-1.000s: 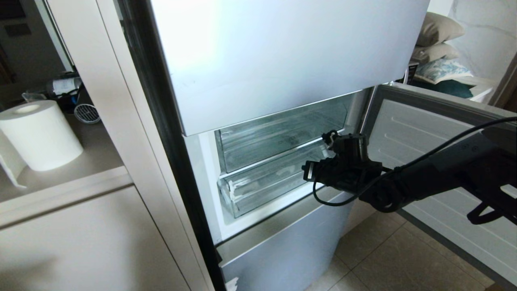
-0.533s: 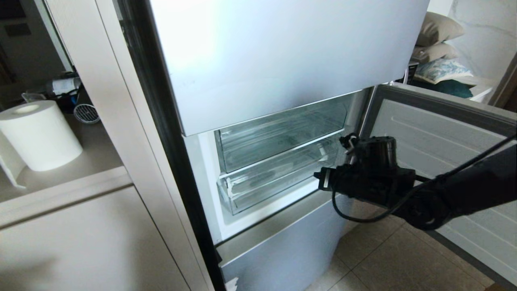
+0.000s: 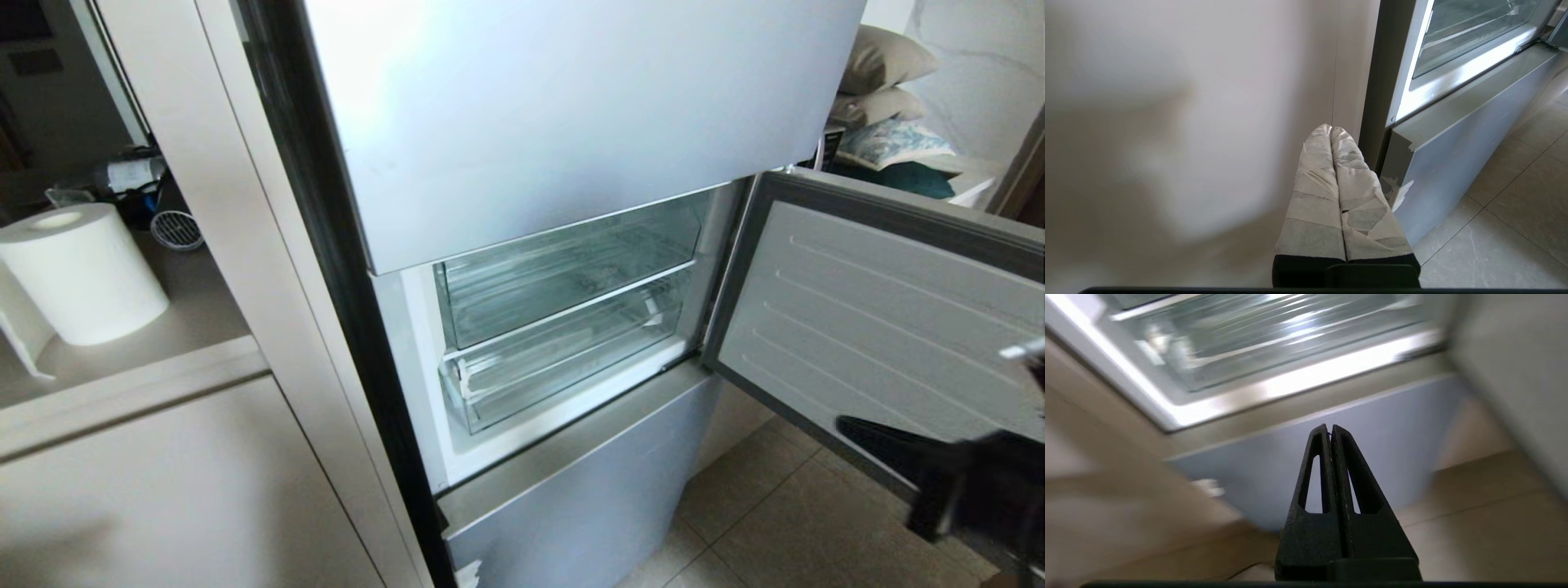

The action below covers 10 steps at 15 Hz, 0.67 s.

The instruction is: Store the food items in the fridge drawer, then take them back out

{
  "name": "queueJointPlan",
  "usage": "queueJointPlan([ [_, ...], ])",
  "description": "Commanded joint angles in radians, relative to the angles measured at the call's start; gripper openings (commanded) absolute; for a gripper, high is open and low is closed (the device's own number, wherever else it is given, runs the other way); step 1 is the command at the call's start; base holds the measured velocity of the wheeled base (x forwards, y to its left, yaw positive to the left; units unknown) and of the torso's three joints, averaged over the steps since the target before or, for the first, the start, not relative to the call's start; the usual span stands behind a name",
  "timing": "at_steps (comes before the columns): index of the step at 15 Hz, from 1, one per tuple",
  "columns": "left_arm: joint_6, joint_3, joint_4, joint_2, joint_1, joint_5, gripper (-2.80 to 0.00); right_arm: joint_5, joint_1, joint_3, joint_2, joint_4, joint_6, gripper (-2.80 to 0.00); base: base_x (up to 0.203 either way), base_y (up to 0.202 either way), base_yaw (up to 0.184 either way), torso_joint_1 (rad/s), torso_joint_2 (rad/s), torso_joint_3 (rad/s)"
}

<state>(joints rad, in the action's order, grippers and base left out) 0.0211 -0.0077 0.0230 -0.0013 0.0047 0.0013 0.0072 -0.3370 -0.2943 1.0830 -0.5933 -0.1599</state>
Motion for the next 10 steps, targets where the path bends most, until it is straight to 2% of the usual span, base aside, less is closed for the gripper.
queueJointPlan([
  [1, 0.000, 0.000, 0.000, 0.001, 0.000, 0.000, -2.80, -0.028, 0.103, 0.161, -0.436, 0.052, 0.043, -2.80, 0.000, 0.000, 0.000, 0.000, 0.00, 0.000],
  [3, 0.000, 0.000, 0.000, 0.001, 0.000, 0.000, -2.80, -0.051, 0.182, 0.230, -0.629, 0.170, 0.108, -2.80, 0.000, 0.000, 0.000, 0.000, 0.00, 0.000],
  [6, 0.000, 0.000, 0.000, 0.001, 0.000, 0.000, -2.80, -0.053, 0.277, 0.270, -0.839, 0.509, 0.204, -2.80, 0.000, 0.000, 0.000, 0.000, 0.00, 0.000],
  [7, -0.001, 0.000, 0.000, 0.001, 0.000, 0.000, -2.80, -0.034, 0.305, 0.277, -0.909, 0.557, 0.213, -2.80, 0.000, 0.000, 0.000, 0.000, 0.00, 0.000],
  [10, -0.001, 0.000, 0.000, 0.001, 0.000, 0.000, -2.80, -0.012, 0.332, 0.289, -1.084, 0.582, 0.213, -2.80, 0.000, 0.000, 0.000, 0.000, 0.00, 0.000],
])
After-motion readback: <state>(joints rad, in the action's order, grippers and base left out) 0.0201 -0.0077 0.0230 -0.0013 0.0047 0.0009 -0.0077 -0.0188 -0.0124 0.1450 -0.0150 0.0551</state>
